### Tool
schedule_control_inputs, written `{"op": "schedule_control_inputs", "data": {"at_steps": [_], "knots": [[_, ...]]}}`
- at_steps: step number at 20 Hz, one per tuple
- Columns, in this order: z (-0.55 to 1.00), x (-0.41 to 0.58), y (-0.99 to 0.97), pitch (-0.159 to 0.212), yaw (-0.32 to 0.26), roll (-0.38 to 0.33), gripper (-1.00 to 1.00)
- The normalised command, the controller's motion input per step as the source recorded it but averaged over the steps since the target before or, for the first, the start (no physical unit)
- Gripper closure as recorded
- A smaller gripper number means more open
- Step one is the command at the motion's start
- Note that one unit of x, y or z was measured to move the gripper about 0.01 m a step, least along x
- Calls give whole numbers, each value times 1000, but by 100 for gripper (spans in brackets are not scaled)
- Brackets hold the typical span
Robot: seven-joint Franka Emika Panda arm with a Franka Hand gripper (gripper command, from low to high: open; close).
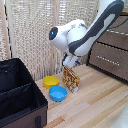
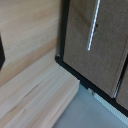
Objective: Move your gripper towards the bottom drawer handle. Grasp the handle gently with your gripper. Apply gentle outward force to slide the bottom drawer open.
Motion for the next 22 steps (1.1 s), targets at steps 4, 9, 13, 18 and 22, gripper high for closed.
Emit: {"op": "schedule_control_inputs", "data": {"at_steps": [4,9,13,18,22], "knots": [[112,0,-682,-57,37,-204,-100],[78,13,-599,-47,37,-236,-100],[-1,104,-477,-6,21,-301,-100],[-111,158,-453,-4,29,-261,-100],[-215,225,-421,-4,47,-232,-100]]}}
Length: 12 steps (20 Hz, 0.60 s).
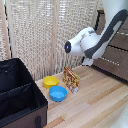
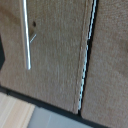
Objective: Move your gripper towards the bottom drawer handle. Grasp the handle gently with your gripper. Apply gentle outward force to slide the bottom drawer open.
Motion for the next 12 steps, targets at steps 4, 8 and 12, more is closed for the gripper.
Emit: {"op": "schedule_control_inputs", "data": {"at_steps": [4,8,12], "knots": [[-233,191,-275,0,69,-191,-100],[-254,87,-248,0,65,-150,-100],[-301,4,-395,-2,56,-37,-100]]}}
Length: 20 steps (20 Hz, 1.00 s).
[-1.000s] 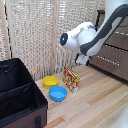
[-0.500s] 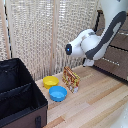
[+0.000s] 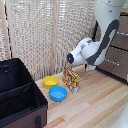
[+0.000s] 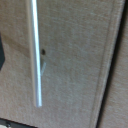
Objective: Move your gripper towards the bottom drawer handle. Grasp the handle gently with your gripper. Apply gentle outward force to slide the bottom drawer open.
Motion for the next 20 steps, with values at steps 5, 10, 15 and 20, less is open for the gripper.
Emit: {"op": "schedule_control_inputs", "data": {"at_steps": [5,10,15,20], "knots": [[-119,0,-561,-22,73,-38,-100],[-10,70,-512,-13,100,-59,-100],[47,135,-129,34,-10,-66,100],[0,70,-194,4,-33,22,100]]}}
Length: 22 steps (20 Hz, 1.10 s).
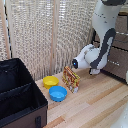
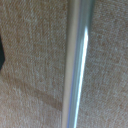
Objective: Move your gripper towards the bottom drawer handle. Grasp the handle gently with your gripper. Apply gentle outward force to slide the bottom drawer open.
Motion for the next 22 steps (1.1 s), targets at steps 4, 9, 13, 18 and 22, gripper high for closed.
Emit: {"op": "schedule_control_inputs", "data": {"at_steps": [4,9,13,18,22], "knots": [[51,6,-486,10,7,13,100],[61,-9,-297,1,55,33,100],[-45,25,51,-1,17,0,100],[-193,238,446,-25,-73,0,100],[-243,230,618,-60,-114,0,100]]}}
